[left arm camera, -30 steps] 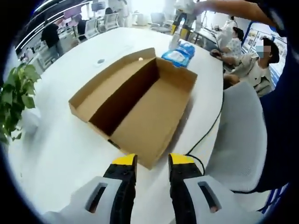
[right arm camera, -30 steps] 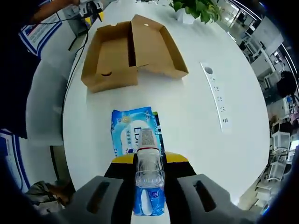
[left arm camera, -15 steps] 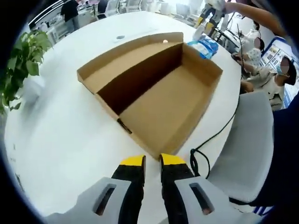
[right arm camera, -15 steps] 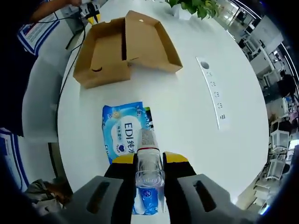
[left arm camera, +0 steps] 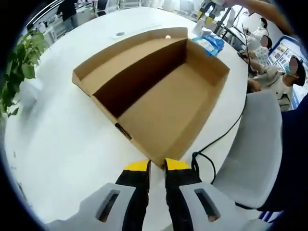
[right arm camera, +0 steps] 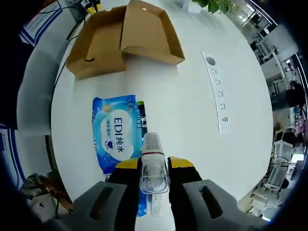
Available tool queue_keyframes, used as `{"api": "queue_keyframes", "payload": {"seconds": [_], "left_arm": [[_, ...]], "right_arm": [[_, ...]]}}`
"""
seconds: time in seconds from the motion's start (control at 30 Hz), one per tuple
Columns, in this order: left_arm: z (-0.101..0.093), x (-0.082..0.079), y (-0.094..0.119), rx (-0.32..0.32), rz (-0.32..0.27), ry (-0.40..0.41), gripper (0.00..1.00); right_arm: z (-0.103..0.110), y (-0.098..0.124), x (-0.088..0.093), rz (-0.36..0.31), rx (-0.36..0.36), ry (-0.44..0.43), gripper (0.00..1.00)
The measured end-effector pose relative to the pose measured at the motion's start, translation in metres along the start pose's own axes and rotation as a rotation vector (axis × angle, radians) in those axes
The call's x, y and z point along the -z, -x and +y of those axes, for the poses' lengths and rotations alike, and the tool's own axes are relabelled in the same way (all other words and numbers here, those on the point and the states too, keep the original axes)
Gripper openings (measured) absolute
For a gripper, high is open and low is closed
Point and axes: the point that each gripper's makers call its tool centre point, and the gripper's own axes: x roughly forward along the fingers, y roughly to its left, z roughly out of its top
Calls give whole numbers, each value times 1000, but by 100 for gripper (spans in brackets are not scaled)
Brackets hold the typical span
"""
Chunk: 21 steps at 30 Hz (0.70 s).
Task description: Operate the shoe box by opening the lid, removing the specified soft item, and placing it in the target area until the item is outside and the box remains undamaged.
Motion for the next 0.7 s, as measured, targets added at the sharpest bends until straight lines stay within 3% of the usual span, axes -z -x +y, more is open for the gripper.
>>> {"api": "queue_keyframes", "payload": {"seconds": [0.13, 0.47, 0.7], "left_arm": [[0, 1, -2, 1, 5, -8, 10], [1, 1, -3, 9, 23, -12, 10], [2, 1, -5, 13, 31, -10, 10]], "right_arm": [[-1, -8, 0, 44, -5, 53, 18], [1, -30, 1, 109, -26, 92, 18], [1, -36, 1, 121, -32, 92, 18]]}}
